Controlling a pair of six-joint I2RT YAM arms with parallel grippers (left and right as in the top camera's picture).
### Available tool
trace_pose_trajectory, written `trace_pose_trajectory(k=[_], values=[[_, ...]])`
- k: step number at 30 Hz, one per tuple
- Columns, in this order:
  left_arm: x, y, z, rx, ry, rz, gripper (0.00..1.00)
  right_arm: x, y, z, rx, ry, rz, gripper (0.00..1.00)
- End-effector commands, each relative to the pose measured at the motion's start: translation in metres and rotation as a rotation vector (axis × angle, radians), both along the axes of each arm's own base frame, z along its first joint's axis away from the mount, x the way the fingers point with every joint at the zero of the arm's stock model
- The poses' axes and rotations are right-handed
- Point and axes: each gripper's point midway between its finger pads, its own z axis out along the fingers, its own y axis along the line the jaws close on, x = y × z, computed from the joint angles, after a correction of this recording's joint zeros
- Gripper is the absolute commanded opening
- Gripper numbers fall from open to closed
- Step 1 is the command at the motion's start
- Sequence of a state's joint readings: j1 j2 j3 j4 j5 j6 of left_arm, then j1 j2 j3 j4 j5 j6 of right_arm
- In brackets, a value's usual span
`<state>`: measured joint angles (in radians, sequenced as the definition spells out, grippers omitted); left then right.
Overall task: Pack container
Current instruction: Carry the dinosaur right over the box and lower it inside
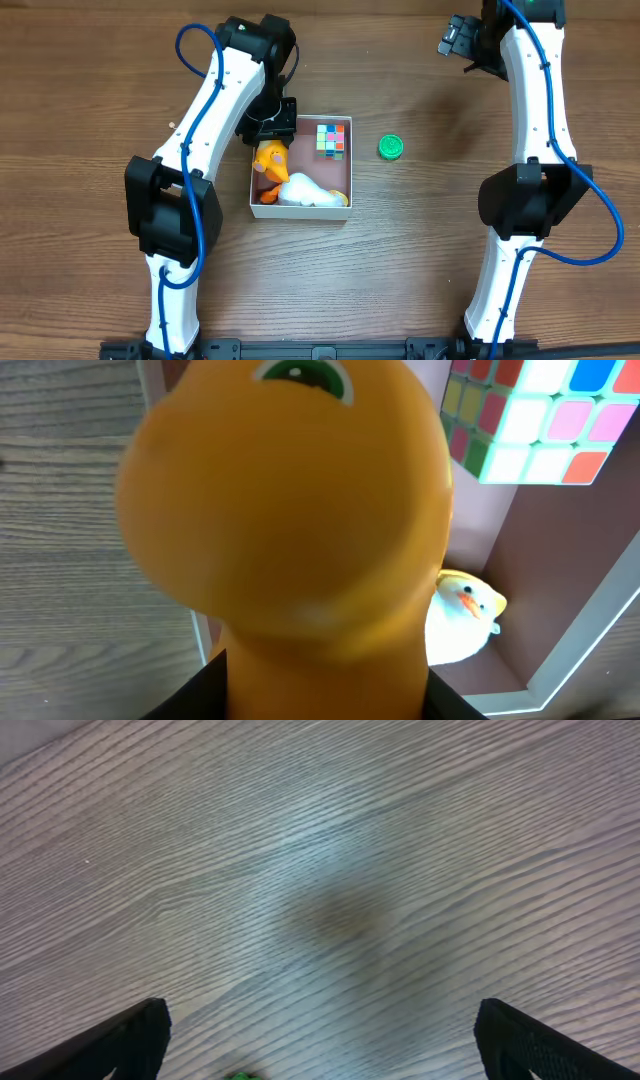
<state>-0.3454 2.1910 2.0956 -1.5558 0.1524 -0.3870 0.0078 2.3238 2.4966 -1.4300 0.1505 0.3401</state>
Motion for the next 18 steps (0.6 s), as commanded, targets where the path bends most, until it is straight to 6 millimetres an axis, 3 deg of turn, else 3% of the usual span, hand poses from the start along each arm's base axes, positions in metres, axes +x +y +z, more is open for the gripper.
trace_pose_trajectory(k=[1,8,10,12,14,18], values=[[-0.004,-0.002,-0.001,0.01,0.007,0.003,0.45,0.004,-0.005,0.016,-0.013,-0.047,-0.014,1.0],[-0.014,-0.006,-0.02,0.025,0.043,-0.018,0.47,0.004,-0.005,0.016,-0.013,-0.047,-0.014,1.0],[-0.012,-0.007,-0.02,0.022,0.037,-0.018,0.54,0.004,-0.005,0.016,-0.013,-0.047,-0.014,1.0],[-0.012,-0.007,-0.02,0.023,0.036,-0.018,0.55,0.004,-0.005,0.016,-0.013,-0.047,-0.014,1.0],[-0.009,-0.005,-0.021,0.033,0.02,-0.019,0.65,0.004,-0.005,0.016,-0.013,-0.047,-0.014,1.0],[-0.003,-0.002,-0.022,0.05,-0.005,-0.022,0.71,0.004,-0.005,0.016,-0.013,-0.047,-0.014,1.0]])
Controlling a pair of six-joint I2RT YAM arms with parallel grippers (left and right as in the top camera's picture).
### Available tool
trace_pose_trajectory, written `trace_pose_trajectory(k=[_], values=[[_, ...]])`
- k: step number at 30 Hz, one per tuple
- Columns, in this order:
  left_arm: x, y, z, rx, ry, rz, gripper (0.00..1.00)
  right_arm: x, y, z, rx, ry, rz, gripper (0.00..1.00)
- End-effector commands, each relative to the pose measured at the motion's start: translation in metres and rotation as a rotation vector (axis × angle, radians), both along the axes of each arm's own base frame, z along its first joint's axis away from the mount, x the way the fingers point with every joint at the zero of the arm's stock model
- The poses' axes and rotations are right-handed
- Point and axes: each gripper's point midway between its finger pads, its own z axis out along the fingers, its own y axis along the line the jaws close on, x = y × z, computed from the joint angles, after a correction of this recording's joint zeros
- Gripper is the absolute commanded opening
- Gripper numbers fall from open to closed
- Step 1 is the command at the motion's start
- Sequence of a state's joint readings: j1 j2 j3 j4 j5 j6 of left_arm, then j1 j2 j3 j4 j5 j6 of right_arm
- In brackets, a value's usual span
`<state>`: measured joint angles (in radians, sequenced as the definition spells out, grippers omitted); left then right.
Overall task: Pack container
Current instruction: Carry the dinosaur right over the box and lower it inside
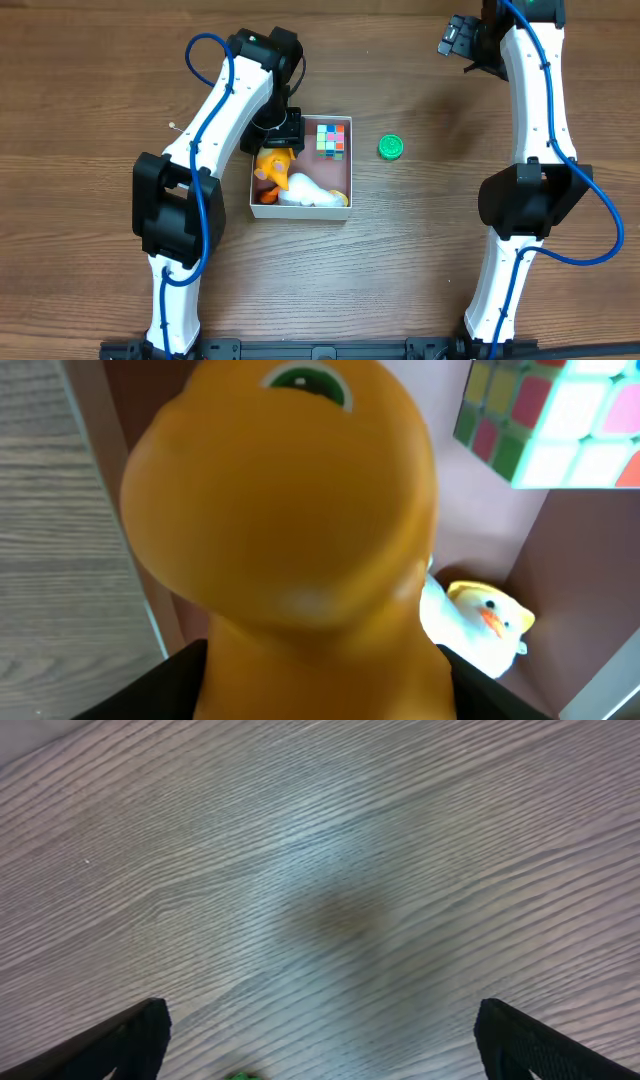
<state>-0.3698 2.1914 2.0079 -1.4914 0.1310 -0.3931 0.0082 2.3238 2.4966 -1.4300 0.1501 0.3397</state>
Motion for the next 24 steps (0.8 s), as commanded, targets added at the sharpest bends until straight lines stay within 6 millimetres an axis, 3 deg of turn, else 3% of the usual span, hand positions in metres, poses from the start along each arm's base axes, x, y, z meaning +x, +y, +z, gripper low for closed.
trace_pose_trajectory(k=[1,10,14,20,24], values=[[0.004,0.003,0.0,0.024,-0.025,-0.003,0.72,0.004,-0.005,0.016,-0.013,-0.047,-0.015,1.0],[0.009,0.002,-0.001,0.017,-0.047,-0.026,0.72,0.004,-0.005,0.016,-0.013,-0.047,-0.015,1.0],[0.014,0.0,-0.001,0.012,-0.071,-0.04,0.49,0.004,-0.003,0.016,-0.011,-0.047,-0.012,1.0],[0.029,0.008,-0.002,0.06,-0.143,-0.112,0.57,0.004,-0.003,0.016,-0.01,-0.047,-0.012,1.0],[0.029,0.008,-0.002,0.059,-0.142,-0.115,0.79,0.004,-0.004,0.016,-0.011,-0.047,-0.012,1.0]])
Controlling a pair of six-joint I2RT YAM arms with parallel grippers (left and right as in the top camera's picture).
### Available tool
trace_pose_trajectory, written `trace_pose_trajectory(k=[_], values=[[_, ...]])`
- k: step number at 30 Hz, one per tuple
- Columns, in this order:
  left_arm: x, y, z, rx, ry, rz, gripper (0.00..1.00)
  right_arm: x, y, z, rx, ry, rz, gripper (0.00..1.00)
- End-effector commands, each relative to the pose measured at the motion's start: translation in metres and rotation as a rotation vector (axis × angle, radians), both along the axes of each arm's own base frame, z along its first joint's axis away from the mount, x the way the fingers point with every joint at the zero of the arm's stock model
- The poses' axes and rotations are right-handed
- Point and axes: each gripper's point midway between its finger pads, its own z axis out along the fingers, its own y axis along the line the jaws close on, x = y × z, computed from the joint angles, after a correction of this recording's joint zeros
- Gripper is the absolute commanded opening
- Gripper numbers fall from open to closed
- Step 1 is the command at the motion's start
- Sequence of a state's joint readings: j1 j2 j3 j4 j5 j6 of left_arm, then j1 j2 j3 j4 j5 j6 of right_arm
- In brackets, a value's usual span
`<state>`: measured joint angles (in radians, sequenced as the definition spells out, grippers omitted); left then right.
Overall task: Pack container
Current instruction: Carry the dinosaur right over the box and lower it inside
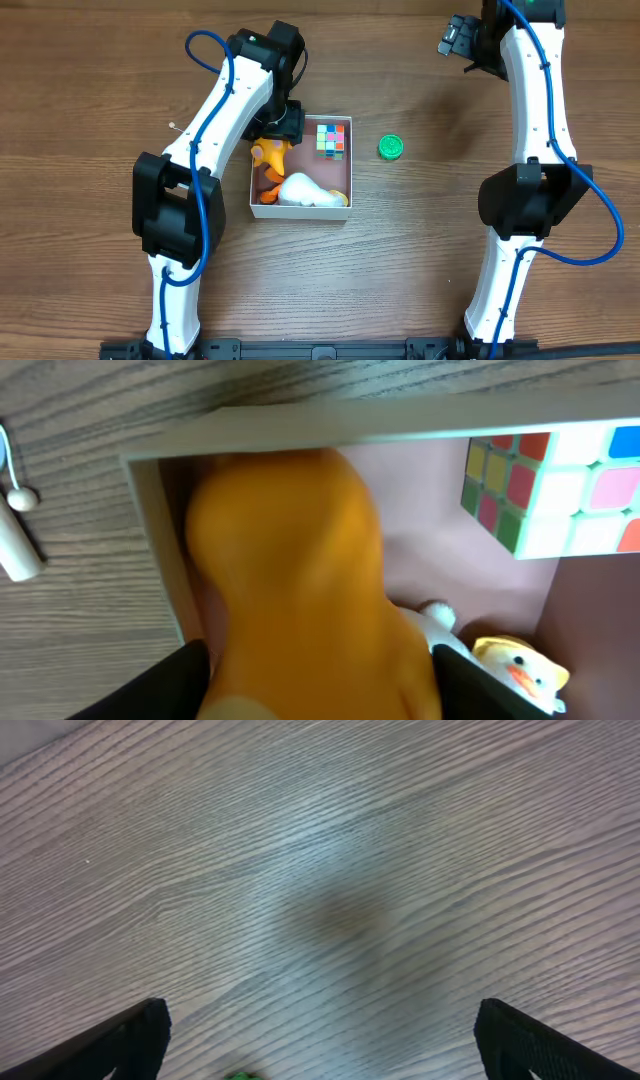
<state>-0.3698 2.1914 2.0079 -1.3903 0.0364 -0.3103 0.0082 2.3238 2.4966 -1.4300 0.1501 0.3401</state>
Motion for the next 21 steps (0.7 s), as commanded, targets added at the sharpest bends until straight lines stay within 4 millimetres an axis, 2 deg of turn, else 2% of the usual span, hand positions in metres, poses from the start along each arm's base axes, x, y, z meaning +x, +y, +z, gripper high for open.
trace_pose_trajectory(k=[1,7,10,11,12,14,15,17,20,21], values=[[0.0,0.002,0.001,0.015,-0.008,-0.03,0.84,0.004,-0.004,0.016,-0.011,-0.047,-0.012,1.0],[0.001,0.002,0.001,0.014,-0.011,-0.083,0.91,0.004,-0.003,0.016,-0.011,-0.047,-0.011,1.0],[0.003,-0.004,0.006,-0.018,-0.022,-0.13,0.89,0.004,-0.003,0.016,-0.011,-0.047,-0.011,1.0],[0.003,-0.011,0.011,-0.057,-0.025,-0.163,0.85,0.004,-0.004,0.016,-0.011,-0.047,-0.012,1.0],[0.001,-0.018,0.017,-0.099,-0.02,-0.195,0.75,0.004,-0.003,0.016,-0.011,-0.047,-0.011,1.0],[-0.008,-0.029,0.026,-0.169,0.012,-0.223,0.49,0.004,-0.003,0.016,-0.011,-0.047,-0.011,1.0],[-0.016,-0.03,0.028,-0.184,0.045,-0.22,0.45,0.004,-0.003,0.016,-0.011,-0.047,-0.011,1.0],[-0.035,-0.023,0.029,-0.168,0.127,-0.211,0.59,0.004,-0.003,0.016,-0.011,-0.047,-0.011,1.0],[-0.061,-0.013,0.033,-0.137,0.238,-0.191,0.6,0.004,-0.004,0.016,-0.011,-0.047,-0.012,1.0],[-0.062,-0.013,0.034,-0.135,0.243,-0.191,0.61,0.004,-0.003,0.016,-0.011,-0.047,-0.011,1.0]])
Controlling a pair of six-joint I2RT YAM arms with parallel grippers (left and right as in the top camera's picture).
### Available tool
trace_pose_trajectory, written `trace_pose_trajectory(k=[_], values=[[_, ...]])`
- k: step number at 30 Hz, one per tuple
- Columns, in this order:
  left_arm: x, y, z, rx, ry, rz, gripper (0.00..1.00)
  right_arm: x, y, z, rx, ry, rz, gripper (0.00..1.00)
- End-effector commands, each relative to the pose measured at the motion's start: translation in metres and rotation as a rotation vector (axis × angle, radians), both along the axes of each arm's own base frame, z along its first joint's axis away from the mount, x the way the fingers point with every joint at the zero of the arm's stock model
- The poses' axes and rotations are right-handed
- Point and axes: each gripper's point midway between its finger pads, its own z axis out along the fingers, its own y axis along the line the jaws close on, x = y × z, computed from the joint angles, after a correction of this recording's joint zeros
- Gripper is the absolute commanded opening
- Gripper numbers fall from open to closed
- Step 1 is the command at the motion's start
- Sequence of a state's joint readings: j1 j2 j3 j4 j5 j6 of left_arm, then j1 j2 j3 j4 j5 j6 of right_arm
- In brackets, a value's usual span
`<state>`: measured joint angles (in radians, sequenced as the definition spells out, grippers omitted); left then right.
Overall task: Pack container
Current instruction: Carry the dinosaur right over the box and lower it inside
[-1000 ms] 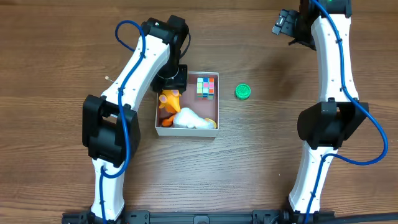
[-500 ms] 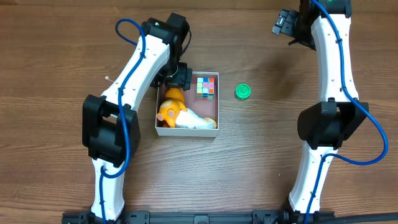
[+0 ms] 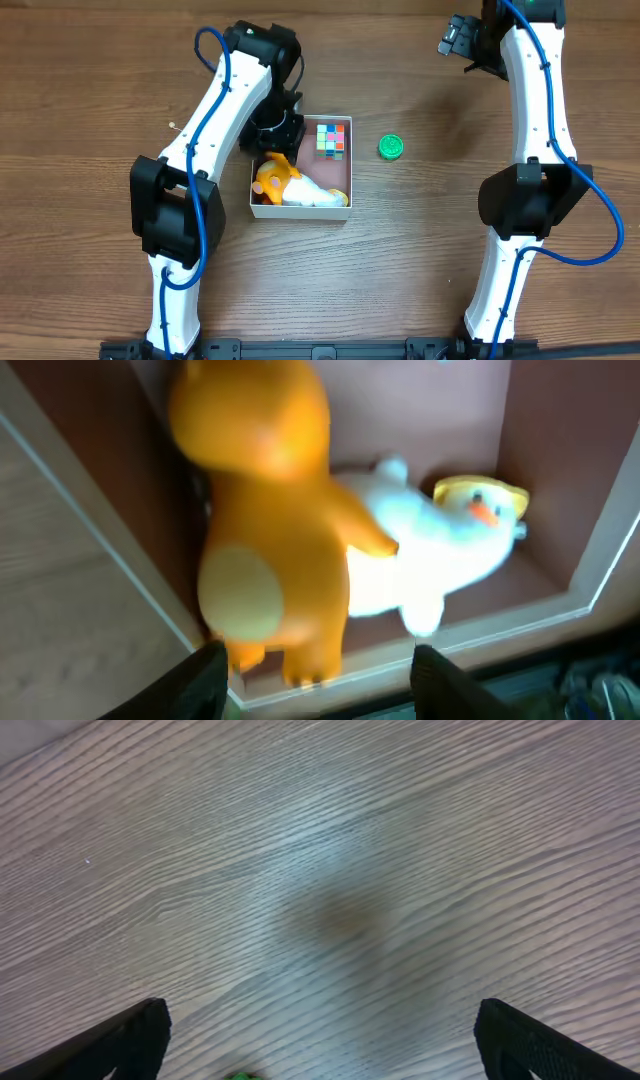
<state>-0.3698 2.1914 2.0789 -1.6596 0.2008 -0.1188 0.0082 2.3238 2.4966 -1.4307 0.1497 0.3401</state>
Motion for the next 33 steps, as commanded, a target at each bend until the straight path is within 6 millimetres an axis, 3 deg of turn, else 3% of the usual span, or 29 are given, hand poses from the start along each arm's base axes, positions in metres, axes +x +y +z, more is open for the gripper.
trace_pose_trajectory(k=[1,5,12,17,26,33], values=[[-0.006,-0.006,0.008,-0.033,0.017,-0.014,0.63,0.004,-0.004,0.016,-0.011,-0.048,-0.012,1.0],[-0.006,-0.006,0.008,-0.028,0.022,0.011,0.66,0.004,-0.004,0.016,-0.011,-0.048,-0.012,1.0],[-0.007,-0.006,0.007,-0.008,0.035,0.075,0.63,0.004,-0.004,0.016,-0.011,-0.048,-0.012,1.0],[-0.019,-0.002,-0.005,0.017,0.091,0.074,0.64,0.004,-0.003,0.016,-0.011,-0.048,-0.011,1.0],[-0.02,-0.001,-0.006,0.021,0.098,0.074,0.65,0.004,-0.003,0.016,-0.011,-0.048,-0.012,1.0],[-0.031,0.006,-0.022,0.056,0.143,0.071,0.68,0.004,-0.003,0.016,-0.011,-0.048,-0.012,1.0]])
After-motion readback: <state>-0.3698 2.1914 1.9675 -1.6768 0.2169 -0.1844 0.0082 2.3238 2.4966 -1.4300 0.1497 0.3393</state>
